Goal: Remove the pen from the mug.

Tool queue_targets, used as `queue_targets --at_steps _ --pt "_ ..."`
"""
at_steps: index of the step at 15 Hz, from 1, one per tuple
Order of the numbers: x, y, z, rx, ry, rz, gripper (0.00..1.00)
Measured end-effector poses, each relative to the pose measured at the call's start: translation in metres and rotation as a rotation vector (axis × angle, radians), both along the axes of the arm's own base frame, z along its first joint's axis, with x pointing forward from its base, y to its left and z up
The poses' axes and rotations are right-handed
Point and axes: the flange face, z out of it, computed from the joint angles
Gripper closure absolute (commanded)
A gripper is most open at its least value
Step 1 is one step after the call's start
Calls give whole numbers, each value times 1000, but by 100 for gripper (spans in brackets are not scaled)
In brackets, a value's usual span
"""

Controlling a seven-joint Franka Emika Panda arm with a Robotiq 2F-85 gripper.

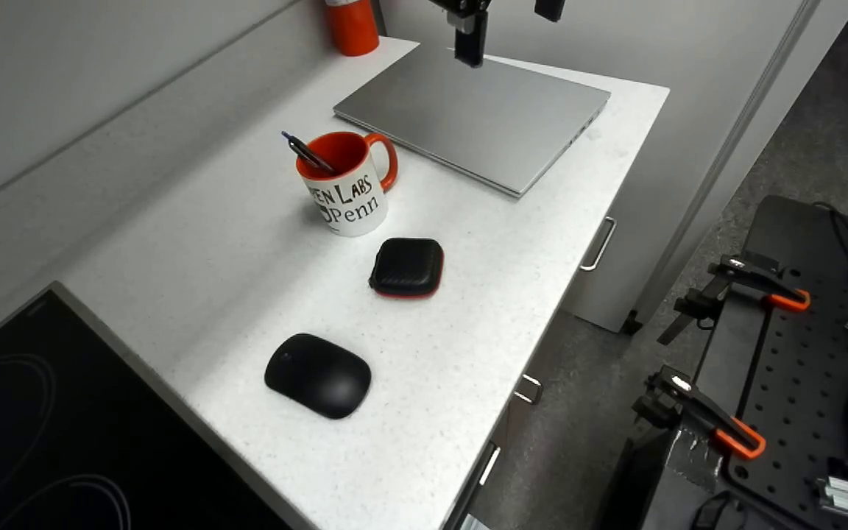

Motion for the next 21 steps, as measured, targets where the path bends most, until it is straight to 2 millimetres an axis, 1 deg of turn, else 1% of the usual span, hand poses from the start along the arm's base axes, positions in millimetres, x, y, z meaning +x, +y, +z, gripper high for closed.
queue_targets --at_steps 4,6,11,13,18,21 --pt "1 0 2 0 -3 0 0" --pt "6 -1 -5 4 -7 3 0" --pt "39 -5 -32 26 -93 65 0" --pt "55 -2 -41 24 -125 109 0" --pt "93 19 -56 39 -164 228 0" --pt "108 30 -61 61 -163 269 0"
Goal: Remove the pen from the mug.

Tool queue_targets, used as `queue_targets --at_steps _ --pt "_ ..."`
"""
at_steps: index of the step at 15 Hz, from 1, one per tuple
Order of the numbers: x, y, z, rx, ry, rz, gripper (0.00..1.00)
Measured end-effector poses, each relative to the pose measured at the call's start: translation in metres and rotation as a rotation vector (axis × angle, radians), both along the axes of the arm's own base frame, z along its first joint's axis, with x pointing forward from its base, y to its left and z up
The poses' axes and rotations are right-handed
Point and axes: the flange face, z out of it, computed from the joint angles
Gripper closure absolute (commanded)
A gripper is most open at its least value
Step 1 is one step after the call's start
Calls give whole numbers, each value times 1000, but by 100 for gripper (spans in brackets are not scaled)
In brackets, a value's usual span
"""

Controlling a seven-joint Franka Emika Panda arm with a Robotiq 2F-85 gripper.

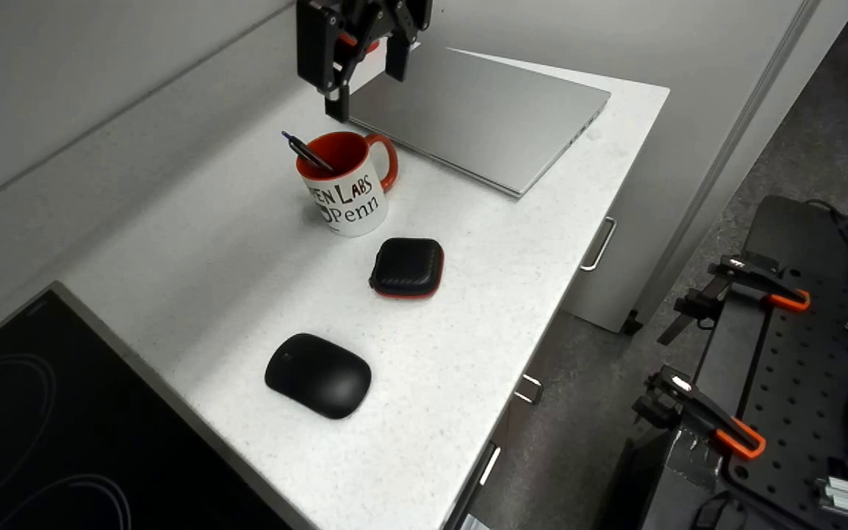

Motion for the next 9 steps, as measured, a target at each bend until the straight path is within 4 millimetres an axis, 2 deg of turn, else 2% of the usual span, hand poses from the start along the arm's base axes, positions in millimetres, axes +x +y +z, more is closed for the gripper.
queue_targets --at_steps 9 --pt "5 2 -5 1 5 7 0"
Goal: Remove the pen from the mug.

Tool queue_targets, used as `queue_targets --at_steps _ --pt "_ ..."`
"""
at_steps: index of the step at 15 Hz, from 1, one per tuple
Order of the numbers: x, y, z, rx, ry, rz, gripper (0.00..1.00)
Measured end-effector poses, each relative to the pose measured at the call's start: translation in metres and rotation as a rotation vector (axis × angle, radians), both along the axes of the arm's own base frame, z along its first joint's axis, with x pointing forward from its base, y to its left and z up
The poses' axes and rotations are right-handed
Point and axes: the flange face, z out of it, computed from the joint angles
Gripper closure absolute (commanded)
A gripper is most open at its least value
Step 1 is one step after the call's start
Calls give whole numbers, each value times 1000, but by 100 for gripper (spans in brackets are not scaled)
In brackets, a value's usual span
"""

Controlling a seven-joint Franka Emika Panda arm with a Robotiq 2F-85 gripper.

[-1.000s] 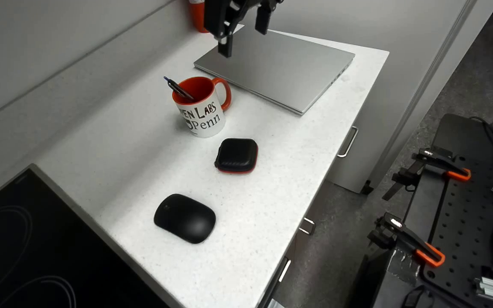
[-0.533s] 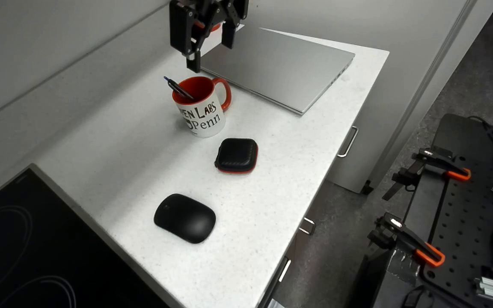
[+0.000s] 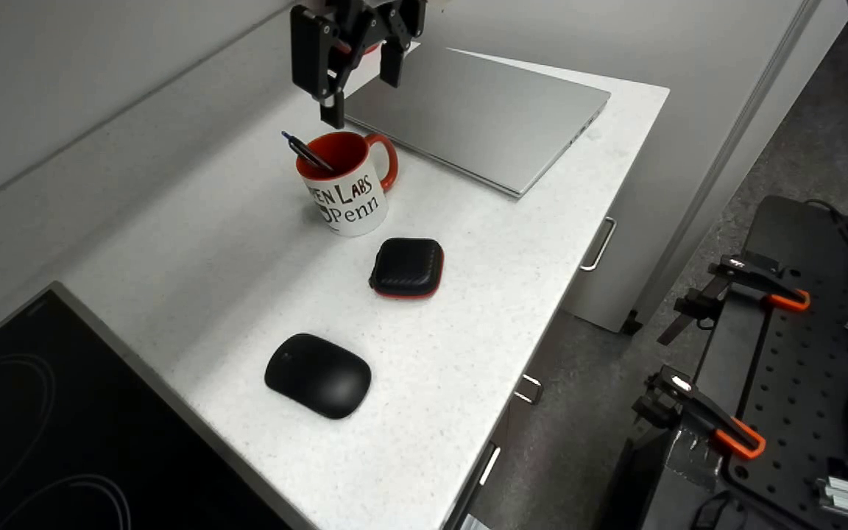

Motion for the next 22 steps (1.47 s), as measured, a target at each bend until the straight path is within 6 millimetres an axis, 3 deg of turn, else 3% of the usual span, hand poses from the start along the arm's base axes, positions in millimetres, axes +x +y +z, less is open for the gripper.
queue_targets --at_steps 18,19,21,22 --pt "51 43 -33 25 -85 48 0" --pt "53 44 -35 27 -86 49 2" --pt "57 45 -36 29 -90 50 27" --pt "59 46 -37 32 -92 50 31"
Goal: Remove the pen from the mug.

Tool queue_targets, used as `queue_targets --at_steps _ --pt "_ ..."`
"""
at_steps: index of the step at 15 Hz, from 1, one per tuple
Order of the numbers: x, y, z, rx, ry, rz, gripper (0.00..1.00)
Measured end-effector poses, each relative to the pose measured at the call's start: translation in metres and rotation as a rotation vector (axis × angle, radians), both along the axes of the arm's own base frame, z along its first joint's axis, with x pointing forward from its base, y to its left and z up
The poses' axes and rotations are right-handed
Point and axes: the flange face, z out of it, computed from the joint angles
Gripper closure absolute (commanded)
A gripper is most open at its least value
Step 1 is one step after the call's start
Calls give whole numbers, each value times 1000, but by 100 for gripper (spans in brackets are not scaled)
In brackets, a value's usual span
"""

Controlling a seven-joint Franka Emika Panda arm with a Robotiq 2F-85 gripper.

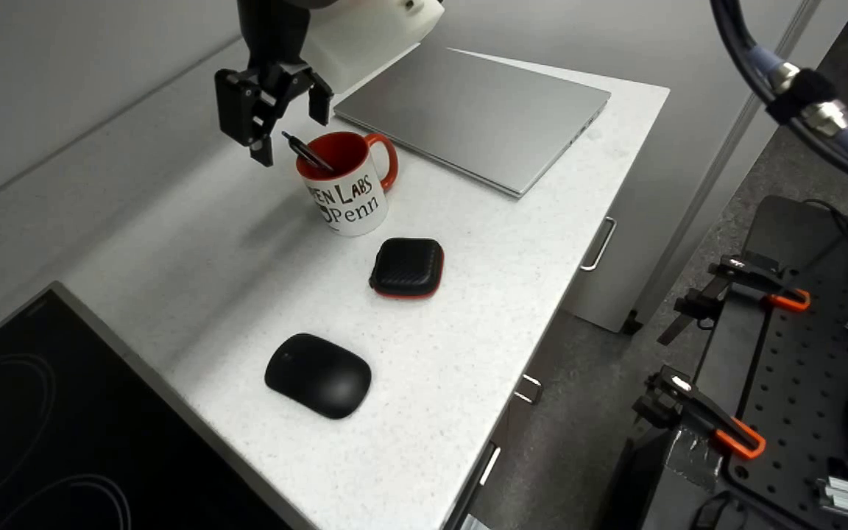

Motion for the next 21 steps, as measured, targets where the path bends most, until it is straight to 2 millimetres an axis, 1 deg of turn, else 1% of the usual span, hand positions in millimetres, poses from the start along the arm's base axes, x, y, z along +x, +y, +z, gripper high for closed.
queue_targets --at_steps 1,3,4,7,8,9,10,11,13,14,17,19,21 --pt "2 1 0 2 -1 0 40" --pt "4 2 0 7 -3 -1 55" --pt "4 2 0 9 -3 -3 64" --pt "5 0 -1 21 0 -13 86" --pt "6 -1 -2 25 2 -16 95" --pt "6 -2 -2 29 3 -19 99" --pt "7 -3 -3 32 3 -21 100" --pt "8 -4 -2 34 -1 -22 97" --pt "10 -5 0 35 -6 -24 100" --pt "12 -6 2 35 -11 -25 98" --pt "12 -8 4 35 -16 -27 98" --pt "11 -8 13 36 -31 -27 98" --pt "9 -9 31 37 -60 -27 98"
